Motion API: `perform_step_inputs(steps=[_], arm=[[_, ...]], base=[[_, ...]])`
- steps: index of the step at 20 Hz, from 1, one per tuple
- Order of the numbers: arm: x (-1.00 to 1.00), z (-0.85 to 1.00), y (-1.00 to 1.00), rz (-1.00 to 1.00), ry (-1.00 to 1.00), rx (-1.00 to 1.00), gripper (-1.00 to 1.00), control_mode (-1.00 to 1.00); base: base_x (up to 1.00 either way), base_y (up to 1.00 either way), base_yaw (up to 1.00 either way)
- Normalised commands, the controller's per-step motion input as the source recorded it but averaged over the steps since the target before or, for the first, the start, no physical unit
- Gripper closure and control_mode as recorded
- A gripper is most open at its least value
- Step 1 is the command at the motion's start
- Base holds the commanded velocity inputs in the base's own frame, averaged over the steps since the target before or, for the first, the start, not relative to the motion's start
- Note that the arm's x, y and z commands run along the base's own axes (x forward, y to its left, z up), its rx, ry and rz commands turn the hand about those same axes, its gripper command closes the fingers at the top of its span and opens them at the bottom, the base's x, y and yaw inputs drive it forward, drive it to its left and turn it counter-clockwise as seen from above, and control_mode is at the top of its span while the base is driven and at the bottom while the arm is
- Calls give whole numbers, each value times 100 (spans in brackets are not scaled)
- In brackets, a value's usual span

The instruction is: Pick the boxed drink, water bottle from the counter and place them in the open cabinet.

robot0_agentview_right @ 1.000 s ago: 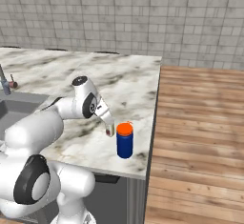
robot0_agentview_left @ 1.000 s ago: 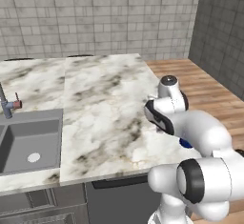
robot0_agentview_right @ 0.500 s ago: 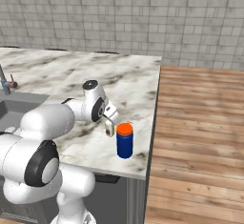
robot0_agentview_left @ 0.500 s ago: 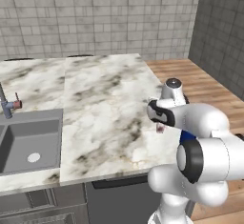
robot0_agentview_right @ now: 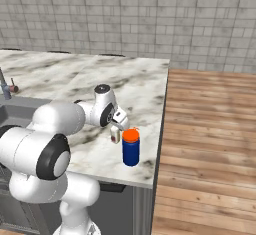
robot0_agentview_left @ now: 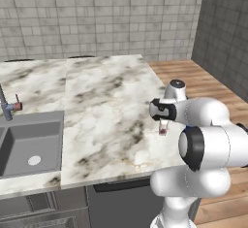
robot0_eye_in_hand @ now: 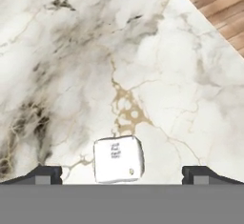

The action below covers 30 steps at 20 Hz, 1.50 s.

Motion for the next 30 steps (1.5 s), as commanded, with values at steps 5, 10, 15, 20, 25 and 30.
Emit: perform_step_inputs(steps=[5, 10, 15, 20, 25, 30], arm=[[2, -10, 0, 8, 1, 0, -100, -100], [1, -14, 0, 7, 3, 0, -100, -100], [0, -13, 0, 7, 4, 0, -100, -100], [3, -18, 0, 8, 5, 0, -100, -100], [12, -21, 1, 9, 3, 0, -100, -100], [14, -21, 1, 11, 0, 0, -100, -100]], base=[[0, 0, 0], [0, 0, 0], [0, 0, 0], [0, 0, 0], [0, 0, 0], [0, 0, 0]])
